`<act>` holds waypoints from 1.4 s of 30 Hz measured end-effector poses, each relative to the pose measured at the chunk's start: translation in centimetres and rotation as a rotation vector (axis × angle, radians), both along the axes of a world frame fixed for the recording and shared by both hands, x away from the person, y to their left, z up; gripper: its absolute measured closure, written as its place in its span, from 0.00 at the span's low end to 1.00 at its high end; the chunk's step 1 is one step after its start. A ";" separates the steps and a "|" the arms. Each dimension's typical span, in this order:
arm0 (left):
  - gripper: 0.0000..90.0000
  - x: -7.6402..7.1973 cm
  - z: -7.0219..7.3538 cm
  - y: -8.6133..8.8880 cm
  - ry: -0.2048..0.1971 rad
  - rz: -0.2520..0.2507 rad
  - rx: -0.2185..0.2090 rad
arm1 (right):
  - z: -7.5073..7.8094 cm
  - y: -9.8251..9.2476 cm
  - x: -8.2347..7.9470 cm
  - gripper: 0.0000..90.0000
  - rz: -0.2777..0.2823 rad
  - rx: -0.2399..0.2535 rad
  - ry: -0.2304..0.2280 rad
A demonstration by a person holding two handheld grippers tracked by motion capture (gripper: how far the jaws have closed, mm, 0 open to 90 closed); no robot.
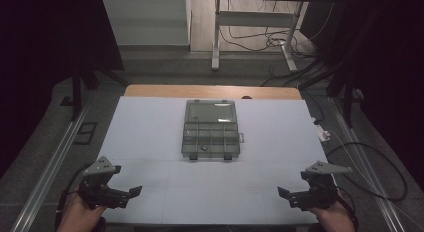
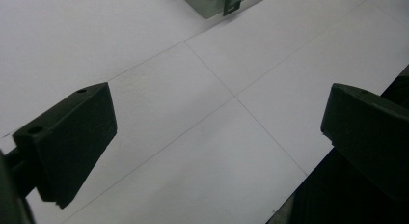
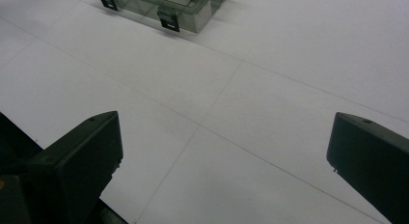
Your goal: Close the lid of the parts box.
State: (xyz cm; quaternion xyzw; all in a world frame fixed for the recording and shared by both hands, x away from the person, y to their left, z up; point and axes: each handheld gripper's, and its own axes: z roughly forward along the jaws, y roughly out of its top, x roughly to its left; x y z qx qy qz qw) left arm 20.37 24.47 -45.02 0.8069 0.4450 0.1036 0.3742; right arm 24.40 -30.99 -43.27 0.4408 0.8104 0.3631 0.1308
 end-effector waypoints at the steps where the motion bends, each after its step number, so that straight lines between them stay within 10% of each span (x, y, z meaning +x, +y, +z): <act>1: 0.00 0.1 0.0 0.1 -0.003 0.002 -0.006 | 0.0 0.1 0.0 0.00 0.005 0.001 0.001; 42: 0.00 4.4 -0.1 -2.9 -0.068 -0.090 0.029 | 0.1 2.9 3.4 0.00 0.123 0.046 -0.025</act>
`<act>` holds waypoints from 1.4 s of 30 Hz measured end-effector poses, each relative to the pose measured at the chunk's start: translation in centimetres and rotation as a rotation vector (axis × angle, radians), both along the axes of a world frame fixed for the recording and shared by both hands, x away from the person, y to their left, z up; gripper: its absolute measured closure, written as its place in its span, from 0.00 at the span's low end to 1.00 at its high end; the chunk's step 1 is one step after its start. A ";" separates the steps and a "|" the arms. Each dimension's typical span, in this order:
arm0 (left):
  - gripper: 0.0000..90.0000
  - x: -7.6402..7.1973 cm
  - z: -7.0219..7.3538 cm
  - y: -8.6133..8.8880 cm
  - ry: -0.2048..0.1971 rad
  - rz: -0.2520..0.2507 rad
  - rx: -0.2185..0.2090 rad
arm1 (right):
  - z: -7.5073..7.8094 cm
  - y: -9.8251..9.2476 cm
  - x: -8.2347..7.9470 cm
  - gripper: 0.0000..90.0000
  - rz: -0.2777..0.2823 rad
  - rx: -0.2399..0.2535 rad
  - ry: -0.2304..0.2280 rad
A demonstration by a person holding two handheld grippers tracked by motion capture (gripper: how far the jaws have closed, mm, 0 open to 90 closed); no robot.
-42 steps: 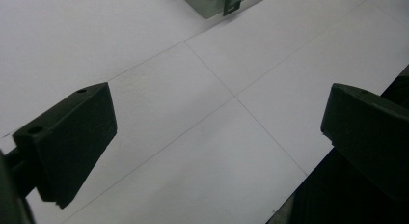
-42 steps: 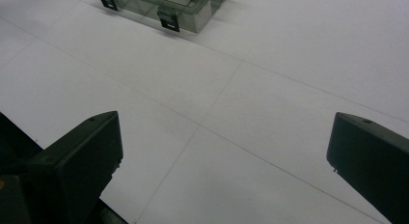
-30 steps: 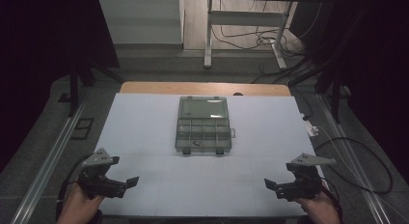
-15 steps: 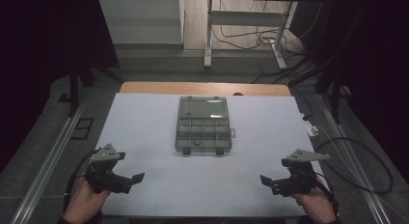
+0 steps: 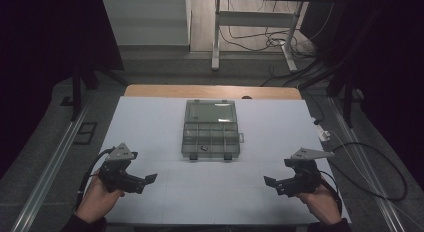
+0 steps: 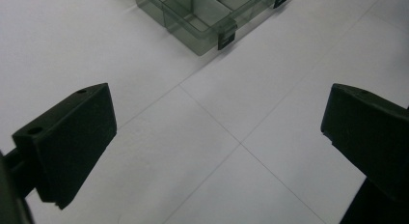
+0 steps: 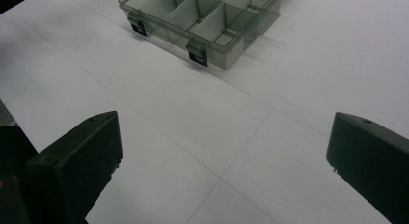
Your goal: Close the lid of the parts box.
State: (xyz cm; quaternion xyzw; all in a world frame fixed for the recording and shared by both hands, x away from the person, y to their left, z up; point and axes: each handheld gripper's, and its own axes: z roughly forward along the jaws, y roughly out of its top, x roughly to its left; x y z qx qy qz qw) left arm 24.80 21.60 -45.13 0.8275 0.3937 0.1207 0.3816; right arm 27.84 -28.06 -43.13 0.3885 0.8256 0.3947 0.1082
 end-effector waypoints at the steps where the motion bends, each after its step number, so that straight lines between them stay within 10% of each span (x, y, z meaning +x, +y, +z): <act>1: 0.00 0.2 0.0 0.0 0.005 0.000 -0.007 | 0.0 0.1 0.1 0.00 0.003 -0.001 0.002; 42: 0.01 6.7 -0.3 -2.4 0.062 -0.055 -0.034 | -0.3 6.3 7.2 0.00 0.067 -0.022 -0.008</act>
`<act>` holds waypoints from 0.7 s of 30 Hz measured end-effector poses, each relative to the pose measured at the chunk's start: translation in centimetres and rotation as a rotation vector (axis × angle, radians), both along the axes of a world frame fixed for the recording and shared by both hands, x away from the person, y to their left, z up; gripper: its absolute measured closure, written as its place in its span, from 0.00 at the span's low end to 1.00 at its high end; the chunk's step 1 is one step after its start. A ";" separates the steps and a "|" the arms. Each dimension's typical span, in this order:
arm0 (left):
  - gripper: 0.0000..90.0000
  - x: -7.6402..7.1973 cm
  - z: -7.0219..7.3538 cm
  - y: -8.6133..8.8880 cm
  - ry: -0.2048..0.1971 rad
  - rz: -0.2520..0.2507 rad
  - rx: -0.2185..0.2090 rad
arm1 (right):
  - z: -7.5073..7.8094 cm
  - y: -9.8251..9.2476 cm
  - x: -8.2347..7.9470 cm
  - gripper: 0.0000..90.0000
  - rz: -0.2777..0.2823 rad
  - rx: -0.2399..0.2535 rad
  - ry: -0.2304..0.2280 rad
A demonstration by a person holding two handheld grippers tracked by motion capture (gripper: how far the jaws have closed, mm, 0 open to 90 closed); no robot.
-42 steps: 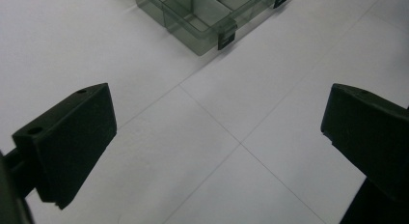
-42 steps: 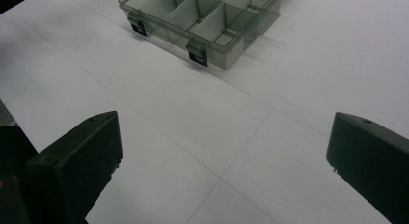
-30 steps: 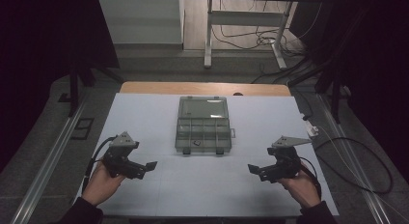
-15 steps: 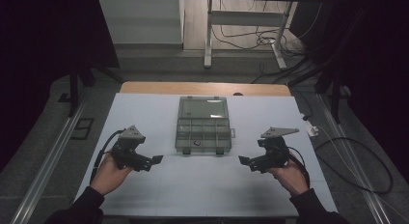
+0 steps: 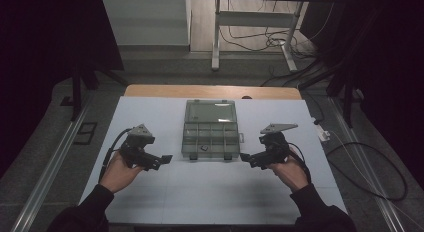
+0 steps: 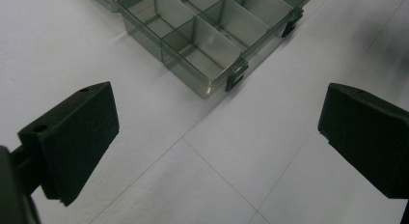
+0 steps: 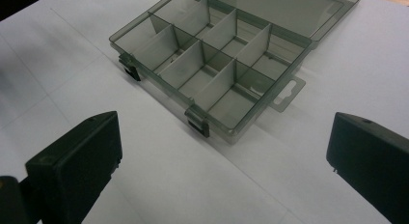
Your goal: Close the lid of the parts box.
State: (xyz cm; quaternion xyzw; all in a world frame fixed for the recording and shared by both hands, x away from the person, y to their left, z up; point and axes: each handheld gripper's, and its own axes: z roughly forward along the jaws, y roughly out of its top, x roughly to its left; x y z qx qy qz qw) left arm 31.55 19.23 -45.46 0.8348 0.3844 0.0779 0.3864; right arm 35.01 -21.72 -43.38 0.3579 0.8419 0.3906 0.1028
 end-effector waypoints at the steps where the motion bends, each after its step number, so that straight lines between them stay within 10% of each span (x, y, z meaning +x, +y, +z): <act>1: 0.01 0.1 0.0 -0.1 0.001 -0.002 -0.002 | -0.1 0.1 0.2 0.00 -0.001 -0.004 0.001; 21: 0.00 3.2 -1.1 -1.0 -0.030 -0.006 -0.013 | -0.6 2.0 3.1 0.00 -0.002 -0.031 0.055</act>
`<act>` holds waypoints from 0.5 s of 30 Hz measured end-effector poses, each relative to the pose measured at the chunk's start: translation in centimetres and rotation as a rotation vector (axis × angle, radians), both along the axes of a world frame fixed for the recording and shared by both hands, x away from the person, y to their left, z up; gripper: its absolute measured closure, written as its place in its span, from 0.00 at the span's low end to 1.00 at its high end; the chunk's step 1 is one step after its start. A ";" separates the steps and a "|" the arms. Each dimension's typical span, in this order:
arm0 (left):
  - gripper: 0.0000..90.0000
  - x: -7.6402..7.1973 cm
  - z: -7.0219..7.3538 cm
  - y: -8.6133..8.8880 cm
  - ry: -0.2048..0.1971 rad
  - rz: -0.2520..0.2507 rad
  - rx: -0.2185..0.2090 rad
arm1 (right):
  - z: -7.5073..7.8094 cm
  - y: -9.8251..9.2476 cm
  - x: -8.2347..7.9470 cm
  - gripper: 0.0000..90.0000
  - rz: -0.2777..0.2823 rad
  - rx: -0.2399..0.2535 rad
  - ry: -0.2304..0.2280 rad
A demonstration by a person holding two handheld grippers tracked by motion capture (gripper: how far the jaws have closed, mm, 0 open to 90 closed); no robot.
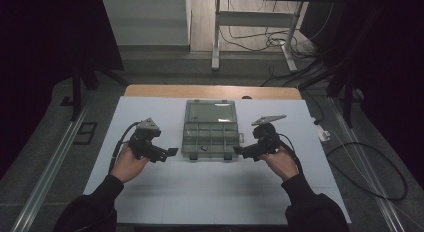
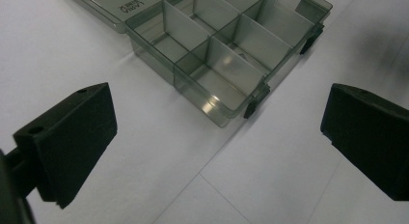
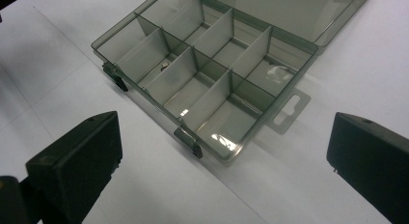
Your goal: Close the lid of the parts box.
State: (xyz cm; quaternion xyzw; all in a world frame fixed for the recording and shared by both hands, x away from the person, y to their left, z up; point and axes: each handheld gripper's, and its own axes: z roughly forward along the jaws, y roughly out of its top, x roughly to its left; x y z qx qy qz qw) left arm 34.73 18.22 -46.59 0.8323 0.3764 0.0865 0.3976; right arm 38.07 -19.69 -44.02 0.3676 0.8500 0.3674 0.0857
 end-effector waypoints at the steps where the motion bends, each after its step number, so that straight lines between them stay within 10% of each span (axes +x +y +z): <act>1: 0.00 0.2 0.0 -0.1 -0.002 -0.002 0.000 | 0.0 0.1 0.1 0.00 0.002 0.001 0.006; 15: 0.00 2.2 -0.4 -1.1 -0.001 -0.033 -0.007 | -0.4 1.4 2.2 0.00 0.006 -0.003 -0.020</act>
